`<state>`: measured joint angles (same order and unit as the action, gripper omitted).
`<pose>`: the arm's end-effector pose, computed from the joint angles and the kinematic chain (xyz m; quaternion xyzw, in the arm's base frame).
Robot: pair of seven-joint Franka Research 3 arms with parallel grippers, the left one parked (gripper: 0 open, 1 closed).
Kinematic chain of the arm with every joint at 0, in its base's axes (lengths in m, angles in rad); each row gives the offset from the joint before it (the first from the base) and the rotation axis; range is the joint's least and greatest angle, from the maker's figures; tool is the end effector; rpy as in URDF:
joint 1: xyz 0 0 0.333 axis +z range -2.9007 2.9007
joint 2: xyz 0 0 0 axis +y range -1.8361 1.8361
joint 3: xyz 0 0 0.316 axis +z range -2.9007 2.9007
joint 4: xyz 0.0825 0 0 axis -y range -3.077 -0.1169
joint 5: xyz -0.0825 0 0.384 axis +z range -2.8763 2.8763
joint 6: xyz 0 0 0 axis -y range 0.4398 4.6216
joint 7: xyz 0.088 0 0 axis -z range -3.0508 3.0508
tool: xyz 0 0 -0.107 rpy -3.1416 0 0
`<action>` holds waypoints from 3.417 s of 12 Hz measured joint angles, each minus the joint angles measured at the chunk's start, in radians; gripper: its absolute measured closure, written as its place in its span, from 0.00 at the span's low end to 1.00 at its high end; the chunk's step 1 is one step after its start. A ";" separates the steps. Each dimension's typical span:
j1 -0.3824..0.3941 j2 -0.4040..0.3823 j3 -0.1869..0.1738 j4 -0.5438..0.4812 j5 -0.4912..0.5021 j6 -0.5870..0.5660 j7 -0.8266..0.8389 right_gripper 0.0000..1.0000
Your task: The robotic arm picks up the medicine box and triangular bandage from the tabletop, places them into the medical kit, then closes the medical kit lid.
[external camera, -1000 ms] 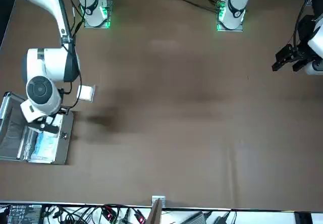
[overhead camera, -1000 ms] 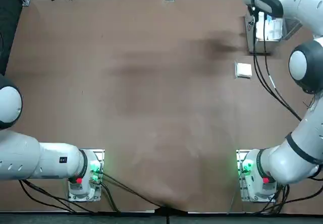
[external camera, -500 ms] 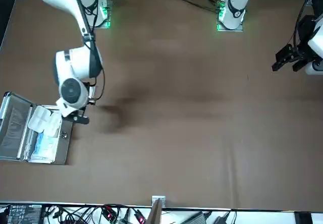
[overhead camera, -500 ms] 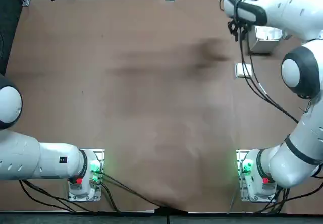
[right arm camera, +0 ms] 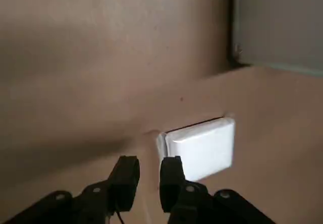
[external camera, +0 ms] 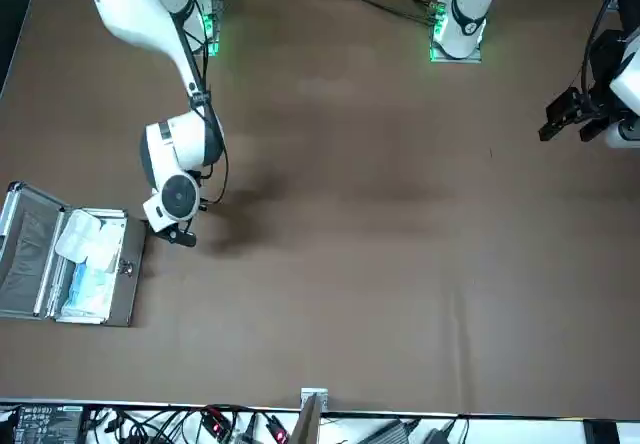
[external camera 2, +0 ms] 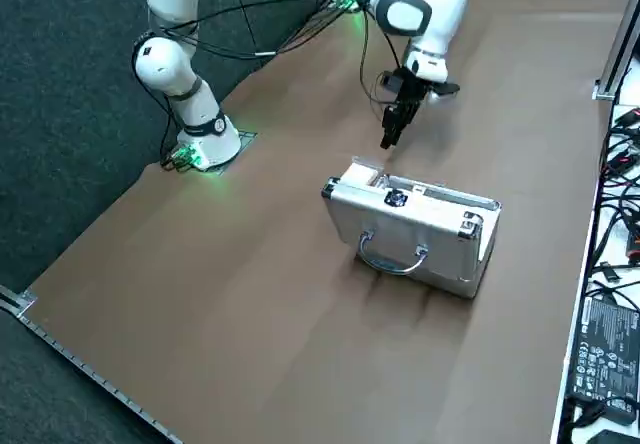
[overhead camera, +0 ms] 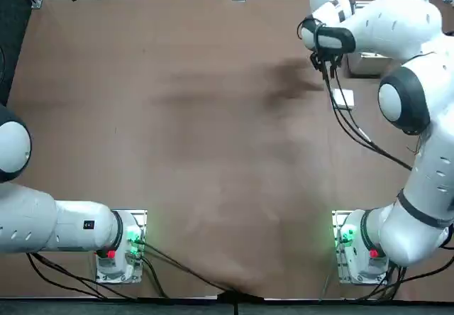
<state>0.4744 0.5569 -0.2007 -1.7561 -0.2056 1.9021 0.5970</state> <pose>0.5952 0.1598 0.2345 0.9643 -0.1006 -0.1202 0.2133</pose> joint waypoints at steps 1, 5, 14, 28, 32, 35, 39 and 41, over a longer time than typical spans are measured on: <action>0.002 0.016 0.000 -0.007 0.000 0.013 0.017 0.69; 0.013 0.068 -0.001 -0.016 -0.050 0.020 0.075 0.75; 0.026 0.105 -0.004 -0.018 -0.118 0.020 0.115 0.77; 0.023 -0.039 -0.021 0.173 -0.128 -0.195 0.065 0.99; 0.020 -0.039 -0.040 0.246 -0.225 -0.220 0.031 0.99; 0.008 -0.033 -0.063 0.315 -0.291 -0.219 0.028 0.99; -0.070 0.008 -0.079 0.469 -0.301 -0.187 0.011 0.99; -0.114 0.043 -0.080 0.529 -0.301 -0.139 0.003 0.99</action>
<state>0.3605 0.5997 -0.2806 -1.2268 -0.5064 1.7633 0.5999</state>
